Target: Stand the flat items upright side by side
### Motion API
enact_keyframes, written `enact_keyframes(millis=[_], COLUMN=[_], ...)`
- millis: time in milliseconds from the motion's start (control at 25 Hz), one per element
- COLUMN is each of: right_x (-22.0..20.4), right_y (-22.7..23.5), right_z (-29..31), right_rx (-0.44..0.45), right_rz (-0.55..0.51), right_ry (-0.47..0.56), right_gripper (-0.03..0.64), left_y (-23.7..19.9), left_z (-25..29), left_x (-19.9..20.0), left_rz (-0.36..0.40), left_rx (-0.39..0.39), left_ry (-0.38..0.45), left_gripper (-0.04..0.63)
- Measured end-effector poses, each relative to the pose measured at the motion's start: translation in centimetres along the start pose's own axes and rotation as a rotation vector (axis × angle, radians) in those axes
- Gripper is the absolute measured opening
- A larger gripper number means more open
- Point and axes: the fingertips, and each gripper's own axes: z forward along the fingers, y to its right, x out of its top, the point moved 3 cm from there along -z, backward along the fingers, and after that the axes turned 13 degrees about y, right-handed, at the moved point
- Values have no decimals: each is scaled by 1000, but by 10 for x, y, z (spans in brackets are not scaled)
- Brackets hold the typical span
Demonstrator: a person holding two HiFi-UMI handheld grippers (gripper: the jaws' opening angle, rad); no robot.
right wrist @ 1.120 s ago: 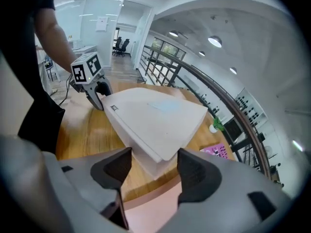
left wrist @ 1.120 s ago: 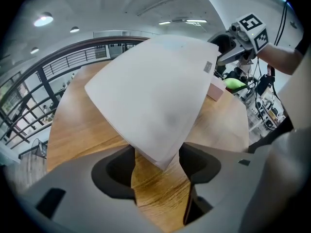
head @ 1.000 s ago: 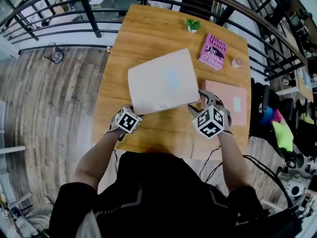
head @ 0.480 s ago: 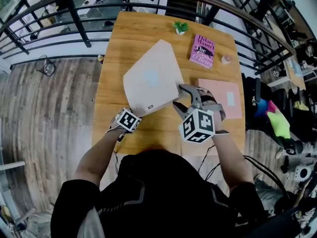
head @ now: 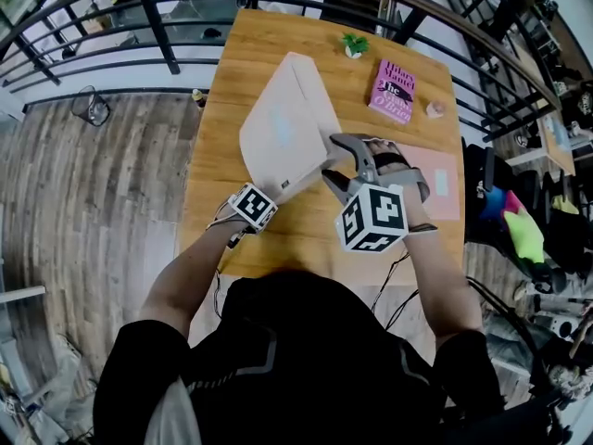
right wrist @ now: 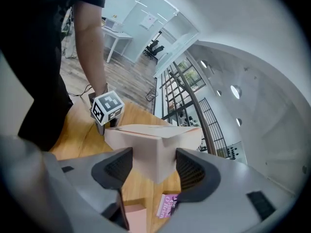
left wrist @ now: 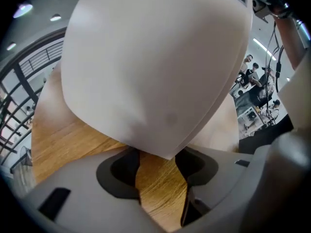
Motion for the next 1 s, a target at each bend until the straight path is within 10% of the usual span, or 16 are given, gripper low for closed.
enact_keyframes(millis=[400, 1000], right_x=[43, 72], right_y=[-3, -11], right_z=[26, 35], right_rx=[67, 46], right_rz=[-189, -91], right_ry=[56, 216], right_gripper=[278, 285], left_y=[2, 11], left_z=[-1, -101], left_x=[7, 48], left_rz=[2, -56], left_rx=[20, 314], left_ry=[56, 503], left_gripper=[201, 216])
